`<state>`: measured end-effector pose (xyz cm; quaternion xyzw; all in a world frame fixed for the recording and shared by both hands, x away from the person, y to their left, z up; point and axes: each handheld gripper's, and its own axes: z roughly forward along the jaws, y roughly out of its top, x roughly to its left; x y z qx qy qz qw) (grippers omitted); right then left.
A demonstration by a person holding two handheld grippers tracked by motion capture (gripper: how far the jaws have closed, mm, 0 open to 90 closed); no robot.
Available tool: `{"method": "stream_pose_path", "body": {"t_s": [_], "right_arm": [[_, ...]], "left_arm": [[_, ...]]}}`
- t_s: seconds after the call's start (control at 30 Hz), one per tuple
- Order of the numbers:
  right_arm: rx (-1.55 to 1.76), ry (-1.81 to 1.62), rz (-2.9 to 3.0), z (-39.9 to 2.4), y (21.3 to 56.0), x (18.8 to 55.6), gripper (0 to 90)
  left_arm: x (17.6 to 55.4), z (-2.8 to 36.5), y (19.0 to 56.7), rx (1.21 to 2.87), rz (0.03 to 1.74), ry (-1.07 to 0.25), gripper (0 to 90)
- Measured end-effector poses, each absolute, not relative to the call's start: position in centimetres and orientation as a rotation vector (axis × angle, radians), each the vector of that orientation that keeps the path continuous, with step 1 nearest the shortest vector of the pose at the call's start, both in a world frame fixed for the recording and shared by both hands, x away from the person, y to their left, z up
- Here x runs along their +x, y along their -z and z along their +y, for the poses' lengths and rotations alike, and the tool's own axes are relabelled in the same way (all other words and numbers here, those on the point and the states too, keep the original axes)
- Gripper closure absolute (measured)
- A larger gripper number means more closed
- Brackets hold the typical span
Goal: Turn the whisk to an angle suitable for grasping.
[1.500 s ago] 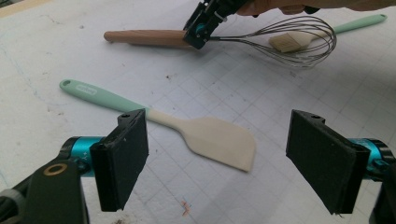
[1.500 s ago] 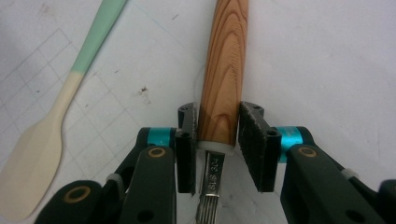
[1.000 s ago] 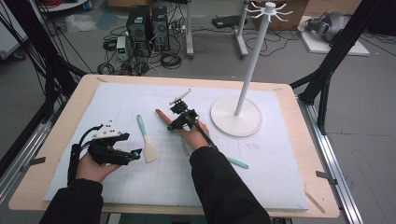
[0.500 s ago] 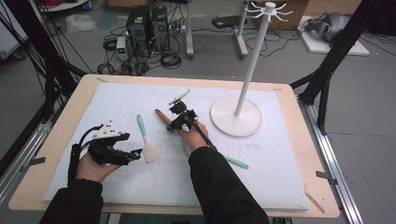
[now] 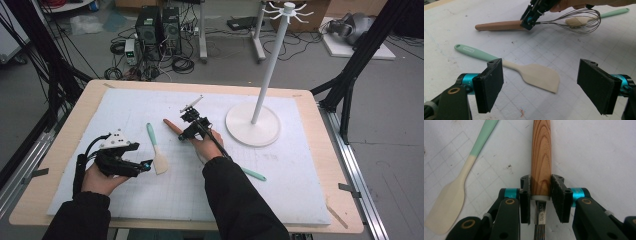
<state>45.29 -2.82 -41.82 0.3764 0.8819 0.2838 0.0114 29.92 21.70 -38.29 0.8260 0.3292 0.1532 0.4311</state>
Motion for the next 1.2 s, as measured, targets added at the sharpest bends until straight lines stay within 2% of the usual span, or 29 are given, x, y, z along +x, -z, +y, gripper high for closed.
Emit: {"method": "stream_pose_path", "body": {"t_s": [0.5, 0.9, 1.2], "right_arm": [[1.108, -0.886, 2.809, -2.8, 41.1, 44.5, 70.5], [1.100, -0.972, 2.846, -4.3, 40.0, 43.7, 70.7], [0.996, -0.840, 2.871, -3.2, 41.2, 43.3, 70.4]], "left_arm": [[29.9, 21.7, 38.3, 2.060, 0.821, -0.383, 21.5], [29.9, 21.6, 38.3, 2.059, 0.819, -0.386, 21.5], [29.9, 21.7, 38.3, 2.058, 0.820, -0.387, 21.5]]}}
